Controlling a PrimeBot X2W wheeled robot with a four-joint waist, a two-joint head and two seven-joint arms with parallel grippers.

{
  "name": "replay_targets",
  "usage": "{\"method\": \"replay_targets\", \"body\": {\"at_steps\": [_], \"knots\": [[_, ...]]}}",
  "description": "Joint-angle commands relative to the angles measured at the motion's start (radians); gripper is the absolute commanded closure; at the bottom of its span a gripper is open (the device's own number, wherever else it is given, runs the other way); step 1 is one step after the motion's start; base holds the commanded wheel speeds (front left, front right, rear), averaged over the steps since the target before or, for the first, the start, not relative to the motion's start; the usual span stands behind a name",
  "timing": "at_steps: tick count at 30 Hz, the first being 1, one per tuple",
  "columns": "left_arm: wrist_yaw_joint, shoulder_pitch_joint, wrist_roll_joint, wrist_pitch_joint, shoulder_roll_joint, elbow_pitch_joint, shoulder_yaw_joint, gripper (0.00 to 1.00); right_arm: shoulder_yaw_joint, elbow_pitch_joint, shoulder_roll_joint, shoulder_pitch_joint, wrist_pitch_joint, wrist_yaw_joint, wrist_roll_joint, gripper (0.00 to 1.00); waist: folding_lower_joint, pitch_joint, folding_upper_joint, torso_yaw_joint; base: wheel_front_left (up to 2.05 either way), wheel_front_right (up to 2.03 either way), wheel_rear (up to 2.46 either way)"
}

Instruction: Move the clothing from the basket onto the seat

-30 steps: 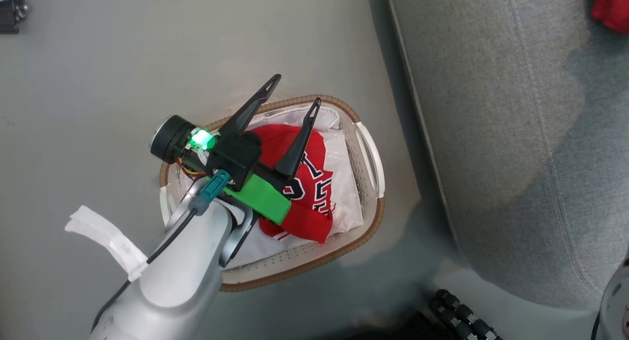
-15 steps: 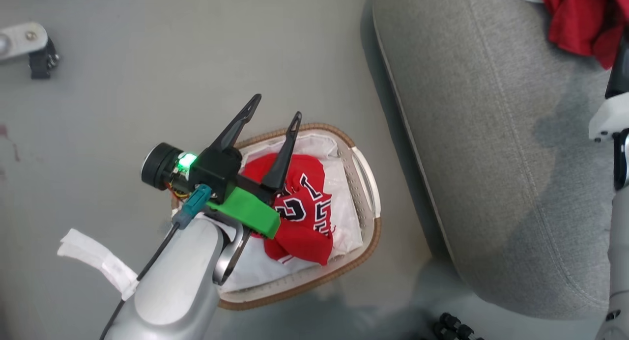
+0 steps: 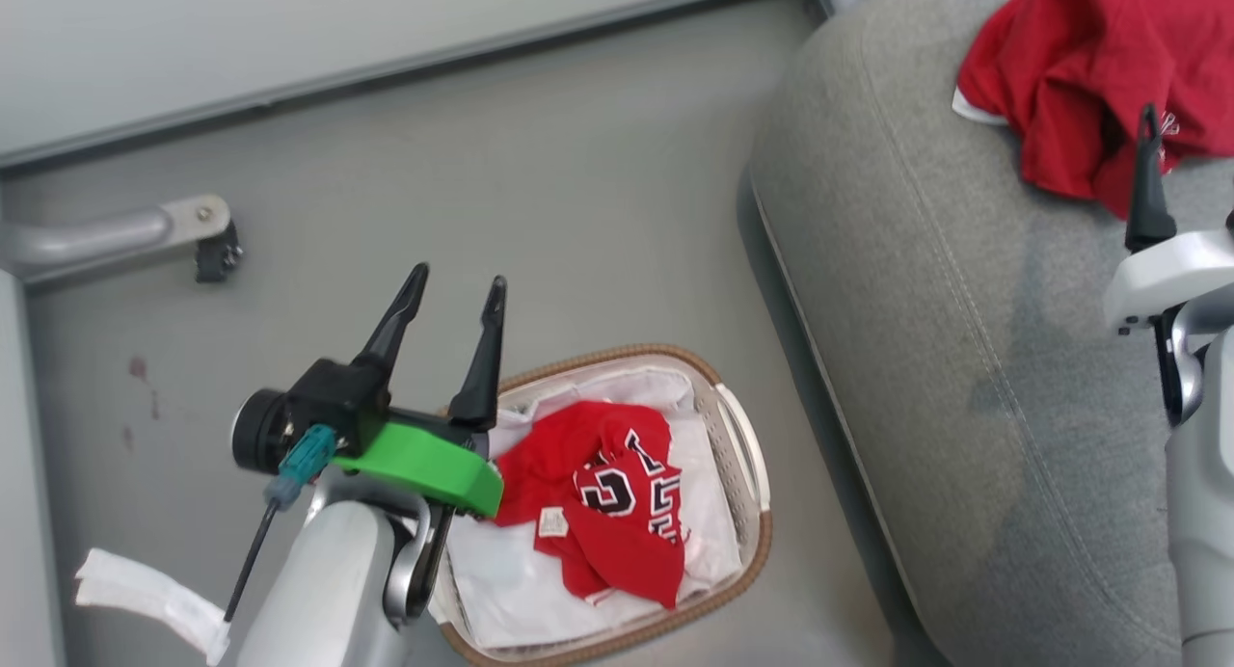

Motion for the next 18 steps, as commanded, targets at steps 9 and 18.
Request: {"method": "replay_targets", "body": {"at_steps": [9,18], "knots": [[0.01,0.141,-0.017,-0.001,-0.026,0.001,0.166,0.0,0.074,-0.043,0.049,0.12,-0.002,-0.001,0.062,0.0,0.0001,-0.231,0.0,0.138,0.0,0.0,0.0],[0.009,0.253,0.021,-0.001,-0.033,0.01,0.245,0.0,0.121,-0.102,0.107,0.27,-0.002,-0.001,0.156,0.0,0.0001,-0.287,0.0,0.194,0.0,0.0,0.0]]}}
